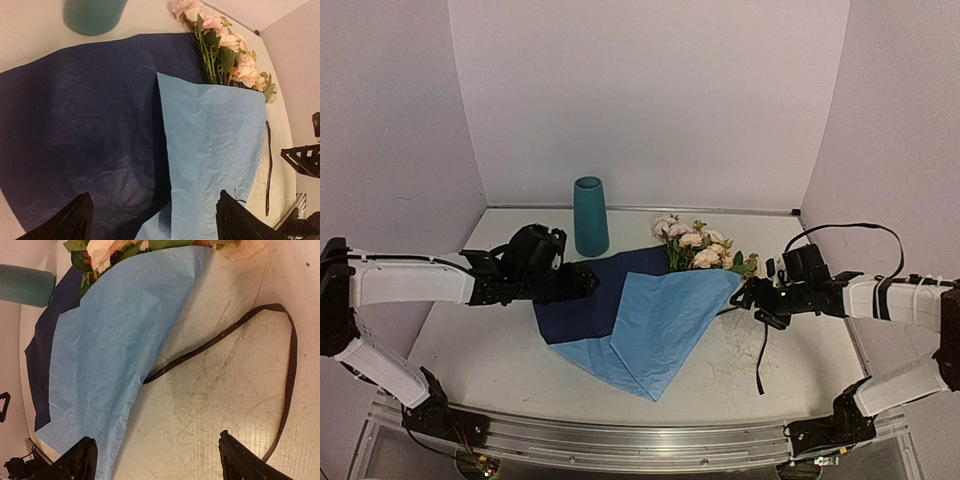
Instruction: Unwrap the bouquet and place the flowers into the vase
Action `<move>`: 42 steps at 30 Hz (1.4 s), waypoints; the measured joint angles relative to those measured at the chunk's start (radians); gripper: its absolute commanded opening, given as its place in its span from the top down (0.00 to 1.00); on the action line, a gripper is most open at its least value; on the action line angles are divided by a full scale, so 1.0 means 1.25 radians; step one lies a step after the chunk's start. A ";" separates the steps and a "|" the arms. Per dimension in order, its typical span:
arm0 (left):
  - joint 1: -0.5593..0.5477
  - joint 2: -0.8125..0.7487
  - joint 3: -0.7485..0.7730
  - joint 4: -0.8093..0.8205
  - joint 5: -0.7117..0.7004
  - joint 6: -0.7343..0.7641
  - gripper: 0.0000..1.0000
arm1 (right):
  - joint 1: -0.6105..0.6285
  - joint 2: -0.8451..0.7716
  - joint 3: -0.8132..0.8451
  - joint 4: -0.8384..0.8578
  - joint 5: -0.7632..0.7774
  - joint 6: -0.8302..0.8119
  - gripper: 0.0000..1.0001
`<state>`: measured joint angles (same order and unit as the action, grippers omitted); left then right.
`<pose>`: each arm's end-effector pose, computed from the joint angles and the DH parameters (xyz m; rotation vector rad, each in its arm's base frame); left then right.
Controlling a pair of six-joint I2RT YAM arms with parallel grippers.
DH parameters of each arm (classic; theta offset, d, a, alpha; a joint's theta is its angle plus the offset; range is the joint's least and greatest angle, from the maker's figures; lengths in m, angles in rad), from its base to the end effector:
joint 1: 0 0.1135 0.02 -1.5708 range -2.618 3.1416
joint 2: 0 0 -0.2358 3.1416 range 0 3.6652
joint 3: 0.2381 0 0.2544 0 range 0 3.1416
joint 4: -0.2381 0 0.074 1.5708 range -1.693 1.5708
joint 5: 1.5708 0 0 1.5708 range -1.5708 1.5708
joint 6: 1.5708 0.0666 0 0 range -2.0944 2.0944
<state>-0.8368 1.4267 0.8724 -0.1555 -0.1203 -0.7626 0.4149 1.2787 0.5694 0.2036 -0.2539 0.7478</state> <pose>0.2298 -0.2428 0.1764 0.0225 2.3739 -0.6820 0.2677 0.1362 0.1568 0.2015 2.1990 0.9475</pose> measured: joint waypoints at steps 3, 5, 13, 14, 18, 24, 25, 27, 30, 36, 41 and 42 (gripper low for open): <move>0.000 0.069 0.049 0.029 0.041 0.011 0.16 | 0.000 -0.014 0.000 -0.001 0.005 -0.004 0.15; 0.000 0.113 0.075 0.044 0.062 0.021 0.16 | 0.000 -0.028 0.000 -0.001 0.007 -0.011 0.15; 0.000 0.260 0.166 0.061 0.125 0.047 0.17 | 0.000 -0.081 0.005 -0.011 0.024 -0.037 0.14; 0.000 0.274 0.175 0.064 0.131 0.048 0.17 | 0.000 -0.094 0.005 -0.012 0.029 -0.039 0.14; 0.002 0.326 0.206 0.071 0.146 0.049 0.19 | 0.000 -0.151 0.005 -0.015 0.046 -0.053 0.14; 0.004 0.395 0.229 0.082 0.180 0.052 0.37 | 0.000 -0.186 0.005 -0.016 0.059 -0.066 0.14; 0.004 0.402 0.229 0.083 0.184 0.051 0.40 | 0.000 -0.188 0.005 -0.017 0.061 -0.068 0.14; 0.004 0.409 0.229 0.083 0.186 0.047 0.47 | 0.000 -0.192 0.005 -0.018 0.064 -0.070 0.14; 0.004 0.410 0.229 0.087 0.185 0.039 0.64 | 0.000 -0.197 0.005 -0.019 0.068 -0.072 0.14; 0.004 0.410 0.229 0.091 0.189 0.042 0.62 | 0.000 -0.208 0.005 -0.021 0.070 -0.072 0.14; 0.004 0.410 0.229 0.091 0.207 0.045 0.73 | 0.000 -0.216 0.005 -0.026 0.072 -0.072 0.14; 0.004 0.410 0.229 0.091 0.212 0.042 0.76 | 0.000 -0.218 0.005 -0.027 0.072 -0.072 0.14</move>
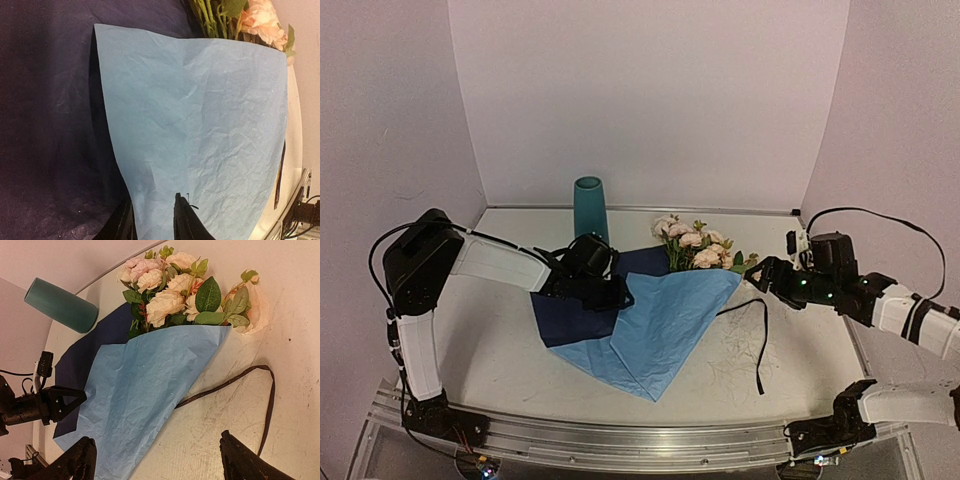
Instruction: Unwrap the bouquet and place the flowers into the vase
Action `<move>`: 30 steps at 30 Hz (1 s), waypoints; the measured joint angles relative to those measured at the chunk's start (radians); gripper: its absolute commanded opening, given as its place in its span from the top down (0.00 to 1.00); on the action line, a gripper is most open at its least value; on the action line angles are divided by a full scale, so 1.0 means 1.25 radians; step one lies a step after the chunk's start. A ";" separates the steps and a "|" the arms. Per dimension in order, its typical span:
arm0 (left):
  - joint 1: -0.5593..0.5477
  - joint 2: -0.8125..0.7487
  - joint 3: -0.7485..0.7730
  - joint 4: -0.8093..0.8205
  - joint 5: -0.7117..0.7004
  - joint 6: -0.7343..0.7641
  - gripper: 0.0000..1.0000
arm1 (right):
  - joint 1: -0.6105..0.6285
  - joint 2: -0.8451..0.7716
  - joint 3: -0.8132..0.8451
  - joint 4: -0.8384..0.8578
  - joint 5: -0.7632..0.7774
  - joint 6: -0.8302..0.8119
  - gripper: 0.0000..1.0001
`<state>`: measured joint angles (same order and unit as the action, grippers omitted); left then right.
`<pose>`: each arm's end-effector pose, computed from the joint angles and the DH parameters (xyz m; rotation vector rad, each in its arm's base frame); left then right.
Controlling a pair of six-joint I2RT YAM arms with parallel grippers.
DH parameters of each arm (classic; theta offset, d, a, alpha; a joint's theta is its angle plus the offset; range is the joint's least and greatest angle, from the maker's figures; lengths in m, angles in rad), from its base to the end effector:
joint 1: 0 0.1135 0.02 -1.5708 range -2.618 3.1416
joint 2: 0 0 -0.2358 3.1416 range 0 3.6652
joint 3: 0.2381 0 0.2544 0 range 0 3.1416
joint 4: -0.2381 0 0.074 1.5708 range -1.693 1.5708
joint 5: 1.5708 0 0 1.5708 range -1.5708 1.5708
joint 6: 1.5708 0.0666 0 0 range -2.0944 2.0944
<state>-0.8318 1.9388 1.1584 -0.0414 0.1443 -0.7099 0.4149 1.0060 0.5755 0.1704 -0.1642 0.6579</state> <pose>0.2745 -0.3154 0.0998 0.2298 2.5650 -0.8384 0.2505 0.1222 0.2281 0.1122 1.9208 0.8902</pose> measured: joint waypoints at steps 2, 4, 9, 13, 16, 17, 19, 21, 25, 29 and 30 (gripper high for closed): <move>0.000 0.000 0.000 0.000 0.010 -0.002 0.91 | 0.000 -0.004 -0.001 0.000 0.000 0.000 0.14; 0.000 0.000 0.000 0.000 0.018 0.000 1.00 | 0.000 -0.006 -0.001 -0.001 0.001 0.000 0.14; 0.000 0.001 0.000 0.000 0.024 0.003 1.00 | 0.000 -0.009 -0.003 -0.007 0.001 0.000 0.14; 0.000 -0.004 -0.002 -0.001 0.026 0.010 1.00 | 0.000 -0.010 -0.006 -0.013 0.001 0.000 0.13; 0.001 -0.030 -0.008 -0.001 0.047 0.029 1.00 | 0.000 -0.010 -0.006 -0.016 0.000 0.000 0.13; 0.001 -0.042 -0.011 -0.002 0.057 0.035 1.00 | 0.000 -0.010 -0.006 -0.018 0.000 0.000 0.13; 0.001 -0.071 -0.013 -0.001 0.087 0.047 1.00 | 0.000 -0.010 -0.004 -0.024 -0.002 -0.002 0.13; 0.001 -0.097 -0.015 0.001 0.122 0.056 1.00 | 0.000 -0.010 0.004 -0.035 -0.003 -0.005 0.13; -0.007 -0.140 -0.016 0.004 0.187 0.068 0.99 | 0.000 -0.011 0.039 -0.050 -0.007 -0.010 0.13; -0.041 -0.156 -0.011 0.020 0.224 0.069 0.99 | 0.000 -0.014 0.083 -0.069 -0.009 -0.017 0.13; -0.056 -0.156 -0.004 0.020 0.229 0.069 0.99 | 0.000 -0.015 0.096 -0.077 -0.009 -0.020 0.13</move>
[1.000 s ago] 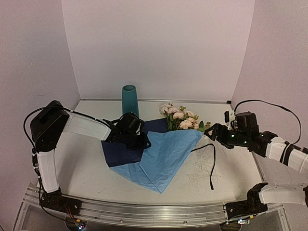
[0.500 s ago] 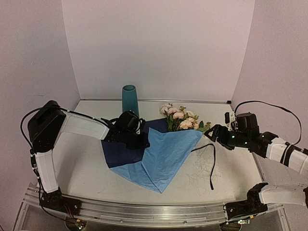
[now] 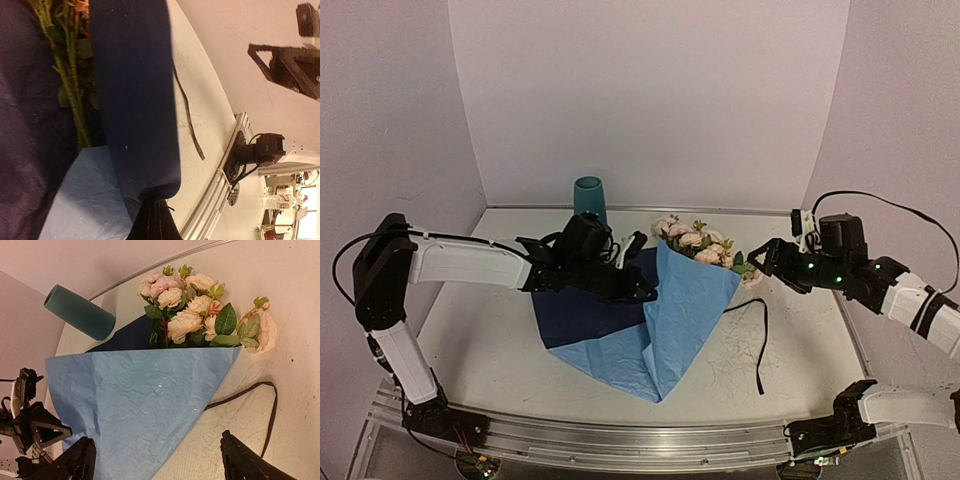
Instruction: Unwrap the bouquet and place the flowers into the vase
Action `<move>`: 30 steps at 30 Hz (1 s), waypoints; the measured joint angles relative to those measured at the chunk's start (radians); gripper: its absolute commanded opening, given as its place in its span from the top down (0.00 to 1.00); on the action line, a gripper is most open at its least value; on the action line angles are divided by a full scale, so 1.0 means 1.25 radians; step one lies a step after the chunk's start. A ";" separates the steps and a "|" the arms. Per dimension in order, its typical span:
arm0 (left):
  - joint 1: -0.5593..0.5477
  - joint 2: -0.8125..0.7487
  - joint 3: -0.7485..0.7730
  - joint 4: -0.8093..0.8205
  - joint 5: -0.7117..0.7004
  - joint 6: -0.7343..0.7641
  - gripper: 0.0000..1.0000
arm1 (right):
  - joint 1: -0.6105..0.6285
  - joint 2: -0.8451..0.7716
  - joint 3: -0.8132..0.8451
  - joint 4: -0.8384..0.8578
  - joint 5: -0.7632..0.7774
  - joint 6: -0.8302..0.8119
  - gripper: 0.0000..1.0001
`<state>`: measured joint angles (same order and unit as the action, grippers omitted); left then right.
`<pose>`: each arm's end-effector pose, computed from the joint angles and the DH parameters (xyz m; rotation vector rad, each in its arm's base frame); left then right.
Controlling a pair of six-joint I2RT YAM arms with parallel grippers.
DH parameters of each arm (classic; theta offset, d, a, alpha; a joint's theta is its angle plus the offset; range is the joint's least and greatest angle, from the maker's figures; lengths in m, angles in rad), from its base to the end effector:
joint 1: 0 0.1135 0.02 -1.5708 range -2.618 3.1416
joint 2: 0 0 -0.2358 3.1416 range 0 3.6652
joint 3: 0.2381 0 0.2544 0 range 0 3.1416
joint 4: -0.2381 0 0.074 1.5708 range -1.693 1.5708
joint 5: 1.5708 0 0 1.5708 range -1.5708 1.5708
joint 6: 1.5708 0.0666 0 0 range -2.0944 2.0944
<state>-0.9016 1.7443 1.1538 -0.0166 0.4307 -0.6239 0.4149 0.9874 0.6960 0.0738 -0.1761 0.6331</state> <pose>0.2325 -0.3388 0.1812 0.6102 2.3628 -1.2594 0.2519 0.1237 0.2666 0.0720 1.8770 0.8961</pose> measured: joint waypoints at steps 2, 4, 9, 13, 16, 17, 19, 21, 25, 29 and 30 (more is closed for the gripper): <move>-0.034 0.002 0.019 0.000 0.009 0.000 0.99 | 0.000 0.000 0.025 -0.013 0.000 -0.005 0.13; -0.073 0.012 0.054 0.003 0.016 -0.001 0.99 | 0.000 -0.004 0.048 -0.030 0.001 -0.010 0.13; -0.146 0.060 0.135 0.034 0.033 -0.008 0.95 | 0.000 -0.042 0.085 -0.087 0.017 -0.023 0.10; -0.190 0.119 0.187 0.055 0.049 -0.025 0.90 | 0.000 -0.080 0.123 -0.154 0.077 -0.036 0.07; -0.216 0.170 0.227 0.065 0.066 -0.031 0.88 | 0.000 -0.107 0.154 -0.206 0.162 -0.038 0.05; -0.226 0.190 0.242 0.070 0.074 -0.033 0.88 | 0.000 -0.121 0.162 -0.225 0.196 -0.041 0.05; -0.246 0.228 0.268 0.077 0.086 -0.044 0.83 | 0.000 -0.149 0.170 -0.254 0.251 -0.046 0.05; -0.262 0.263 0.294 0.079 0.099 -0.052 0.65 | 0.000 -0.171 0.177 -0.275 0.286 -0.052 0.05; -0.289 0.324 0.334 0.084 0.120 -0.070 0.35 | 0.000 -0.193 0.183 -0.299 0.317 -0.058 0.05; -0.305 0.364 0.359 0.084 0.133 -0.080 0.31 | 0.000 -0.193 0.183 -0.313 0.317 -0.058 0.05; -0.306 0.369 0.359 0.085 0.135 -0.085 0.31 | 0.000 -0.189 0.182 -0.316 0.316 -0.057 0.05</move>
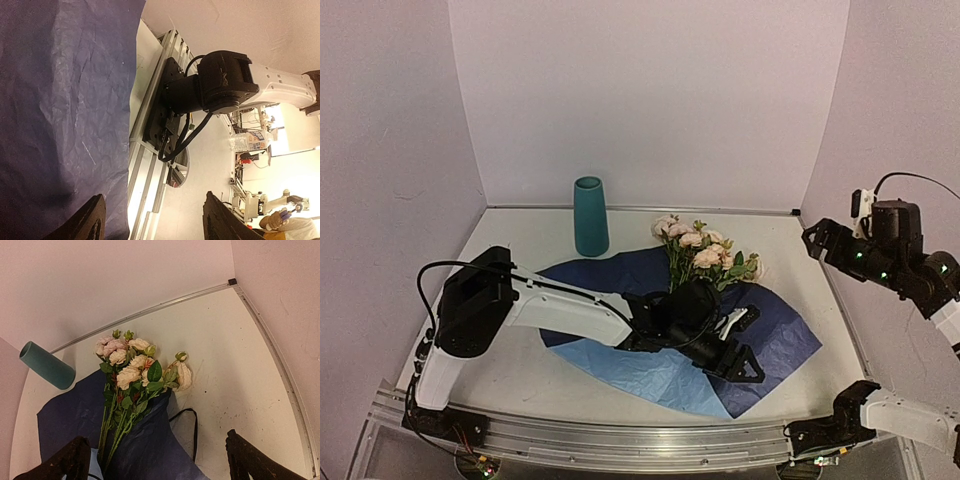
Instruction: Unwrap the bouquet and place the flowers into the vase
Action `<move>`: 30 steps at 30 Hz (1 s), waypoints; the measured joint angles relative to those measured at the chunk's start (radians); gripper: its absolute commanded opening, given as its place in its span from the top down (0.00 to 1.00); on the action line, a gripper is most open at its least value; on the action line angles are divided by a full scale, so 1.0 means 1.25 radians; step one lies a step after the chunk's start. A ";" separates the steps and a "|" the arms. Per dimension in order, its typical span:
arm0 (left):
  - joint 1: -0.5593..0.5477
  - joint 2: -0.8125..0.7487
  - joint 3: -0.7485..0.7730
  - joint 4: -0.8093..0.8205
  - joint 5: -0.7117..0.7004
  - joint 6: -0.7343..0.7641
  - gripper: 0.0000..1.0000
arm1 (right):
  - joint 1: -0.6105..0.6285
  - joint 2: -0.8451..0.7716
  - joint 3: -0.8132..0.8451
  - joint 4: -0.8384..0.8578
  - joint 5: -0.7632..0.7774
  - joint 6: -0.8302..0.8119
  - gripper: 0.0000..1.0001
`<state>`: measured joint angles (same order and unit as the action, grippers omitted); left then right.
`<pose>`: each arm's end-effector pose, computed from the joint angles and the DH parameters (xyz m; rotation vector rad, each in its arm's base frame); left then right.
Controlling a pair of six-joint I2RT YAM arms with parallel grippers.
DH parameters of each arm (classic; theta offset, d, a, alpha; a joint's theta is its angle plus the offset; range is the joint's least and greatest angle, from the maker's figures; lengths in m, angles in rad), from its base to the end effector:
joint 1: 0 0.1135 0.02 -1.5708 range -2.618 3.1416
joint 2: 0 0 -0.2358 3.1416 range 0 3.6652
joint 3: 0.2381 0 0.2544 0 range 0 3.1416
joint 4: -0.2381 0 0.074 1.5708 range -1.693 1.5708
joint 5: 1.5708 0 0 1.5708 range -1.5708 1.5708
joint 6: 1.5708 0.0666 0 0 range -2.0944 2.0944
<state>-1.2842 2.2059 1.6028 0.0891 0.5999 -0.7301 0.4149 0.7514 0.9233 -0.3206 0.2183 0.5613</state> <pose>0.1081 -0.4997 0.1491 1.1294 2.3044 -1.6636 0.2058 0.0749 0.3553 0.2907 1.7210 0.5337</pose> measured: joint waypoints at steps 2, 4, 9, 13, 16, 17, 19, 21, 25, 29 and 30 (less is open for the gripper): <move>0.000 0.003 0.000 -0.001 0.000 -0.003 0.32 | 0.000 0.002 -0.006 -0.002 -0.006 0.003 0.05; 0.001 0.003 0.000 0.000 -0.001 -0.003 0.32 | 0.000 0.003 -0.015 -0.002 -0.017 0.007 0.06; 0.012 -0.005 -0.008 0.000 -0.017 -0.003 0.34 | 0.000 0.011 -0.050 0.001 -0.064 0.039 0.12; 0.042 -0.053 -0.059 0.000 -0.037 -0.004 0.37 | 0.000 0.014 -0.098 0.007 -0.115 0.074 0.17; 0.088 -0.101 -0.099 0.001 -0.045 -0.008 0.37 | 0.000 0.016 -0.136 0.027 -0.168 0.096 0.20; 0.107 -0.118 -0.112 0.001 -0.049 -0.009 0.38 | 0.000 0.019 -0.147 0.034 -0.185 0.100 0.22; 0.144 -0.151 -0.138 0.003 -0.053 -0.009 0.40 | 0.000 0.029 -0.171 0.060 -0.228 0.111 0.24; 0.177 -0.175 -0.158 0.006 -0.061 -0.009 0.41 | 0.000 0.044 -0.196 0.092 -0.270 0.122 0.26; 0.222 -0.214 -0.193 0.009 -0.067 -0.009 0.41 | 0.000 0.096 -0.243 0.169 -0.356 0.138 0.27; 0.245 -0.235 -0.221 0.006 -0.075 -0.003 0.43 | 0.004 0.188 -0.290 0.265 -0.438 0.155 0.30; 0.251 -0.238 -0.227 0.004 -0.077 -0.002 0.46 | 0.008 0.211 -0.298 0.287 -0.452 0.159 0.30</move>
<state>-0.9703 1.9082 1.3184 0.0942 0.5033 -0.7323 0.4249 1.0148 0.5507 0.0376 -0.3463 0.7600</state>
